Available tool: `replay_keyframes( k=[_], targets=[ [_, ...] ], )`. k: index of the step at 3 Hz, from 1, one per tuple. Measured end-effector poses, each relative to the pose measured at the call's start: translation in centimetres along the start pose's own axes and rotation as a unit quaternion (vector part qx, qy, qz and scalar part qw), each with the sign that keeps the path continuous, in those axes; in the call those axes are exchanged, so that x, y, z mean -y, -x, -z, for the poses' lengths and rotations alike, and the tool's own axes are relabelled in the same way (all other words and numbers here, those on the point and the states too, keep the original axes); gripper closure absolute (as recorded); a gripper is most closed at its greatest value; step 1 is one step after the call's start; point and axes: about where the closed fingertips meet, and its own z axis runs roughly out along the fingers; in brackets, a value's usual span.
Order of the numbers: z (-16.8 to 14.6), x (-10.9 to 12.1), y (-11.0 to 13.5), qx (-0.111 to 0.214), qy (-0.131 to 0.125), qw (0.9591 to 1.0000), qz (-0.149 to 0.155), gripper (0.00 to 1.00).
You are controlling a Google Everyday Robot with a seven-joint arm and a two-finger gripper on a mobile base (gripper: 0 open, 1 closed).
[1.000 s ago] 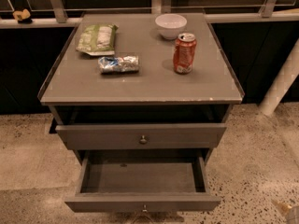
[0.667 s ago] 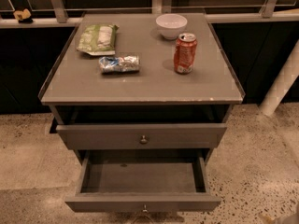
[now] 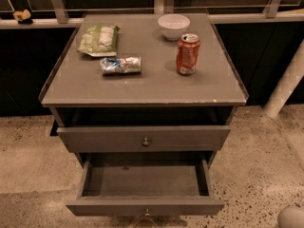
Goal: Close middle drawer
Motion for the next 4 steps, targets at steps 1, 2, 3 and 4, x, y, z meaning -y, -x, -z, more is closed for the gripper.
replay_keyframes(
  k=[1, 2, 3, 4],
  targets=[
    [-0.3, 0.1, 0.3, 0.021, 0.019, 0.9995, 0.016, 0.0],
    [-1.1, 0.4, 3.4, 0.079, 0.081, 0.9911, 0.071, 0.0],
    [-1.2, 0.1, 6.6, 0.105, 0.105, 0.9788, 0.141, 0.0],
    [-2.1, 0.5, 9.3, 0.121, 0.1, 0.9752, 0.156, 0.0]
  ],
)
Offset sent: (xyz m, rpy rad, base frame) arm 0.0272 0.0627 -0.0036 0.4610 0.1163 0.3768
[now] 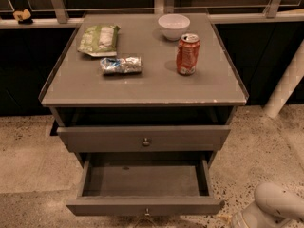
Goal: Close middle drawer
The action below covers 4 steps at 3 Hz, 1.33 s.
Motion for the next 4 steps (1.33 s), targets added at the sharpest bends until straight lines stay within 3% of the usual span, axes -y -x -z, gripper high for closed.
replay_keyframes(
  k=[1, 2, 3, 4],
  targets=[
    [-1.3, 1.6, 1.1, 0.017, -0.004, 0.9998, -0.003, 0.0],
    [-2.7, 3.7, 1.2, 0.031, -0.021, 0.9985, -0.04, 0.0],
    [-3.1, 6.8, 0.9, 0.041, -0.053, 0.9931, -0.097, 0.0],
    [-1.5, 10.2, 0.7, 0.049, -0.087, 0.9853, -0.139, 0.0]
  ],
)
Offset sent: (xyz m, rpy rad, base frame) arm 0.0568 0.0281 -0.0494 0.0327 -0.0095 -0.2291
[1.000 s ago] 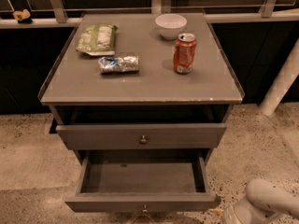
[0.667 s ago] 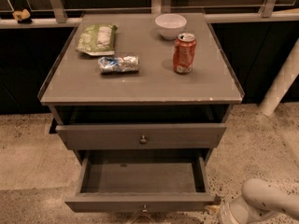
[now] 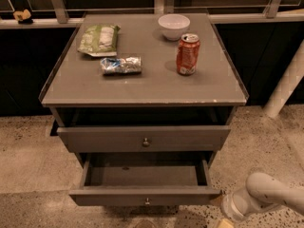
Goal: Close middle drawer
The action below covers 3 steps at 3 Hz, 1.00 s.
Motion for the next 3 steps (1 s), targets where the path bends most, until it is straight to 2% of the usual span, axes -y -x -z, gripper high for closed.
replay_keyframes(
  k=[1, 2, 3],
  targets=[
    [1.5, 3.1, 1.3, 0.011, -0.031, 0.9992, -0.023, 0.0],
    [2.8, 5.4, 2.6, 0.028, -0.048, 0.9977, -0.039, 0.0],
    [4.1, 4.7, 0.5, 0.051, -0.036, 0.9973, -0.039, 0.0]
  ],
)
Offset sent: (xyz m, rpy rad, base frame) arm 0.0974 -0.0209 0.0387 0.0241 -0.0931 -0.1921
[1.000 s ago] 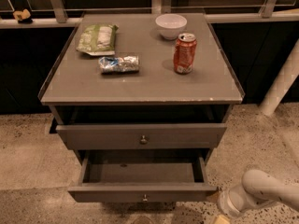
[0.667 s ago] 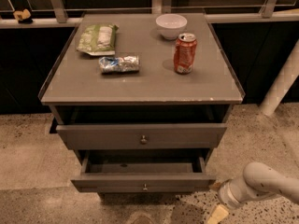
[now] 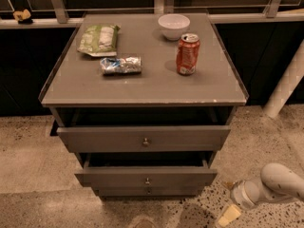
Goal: Close middle drawer
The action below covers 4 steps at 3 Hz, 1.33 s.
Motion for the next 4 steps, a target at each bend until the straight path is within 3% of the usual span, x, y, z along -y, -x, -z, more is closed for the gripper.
replay_keyframes(
  k=[1, 2, 3, 4],
  targets=[
    [0.0, 0.0, 0.0, 0.0, 0.0, 1.0, 0.0, 0.0],
    [-0.5, -0.6, 1.5, -0.011, 0.011, 0.9994, 0.031, 0.0],
    [-1.4, -1.5, 3.7, -0.021, 0.027, 0.9962, 0.08, 0.0],
    [-1.5, -1.2, 6.1, -0.012, 0.01, 0.9932, 0.115, 0.0]
  ],
)
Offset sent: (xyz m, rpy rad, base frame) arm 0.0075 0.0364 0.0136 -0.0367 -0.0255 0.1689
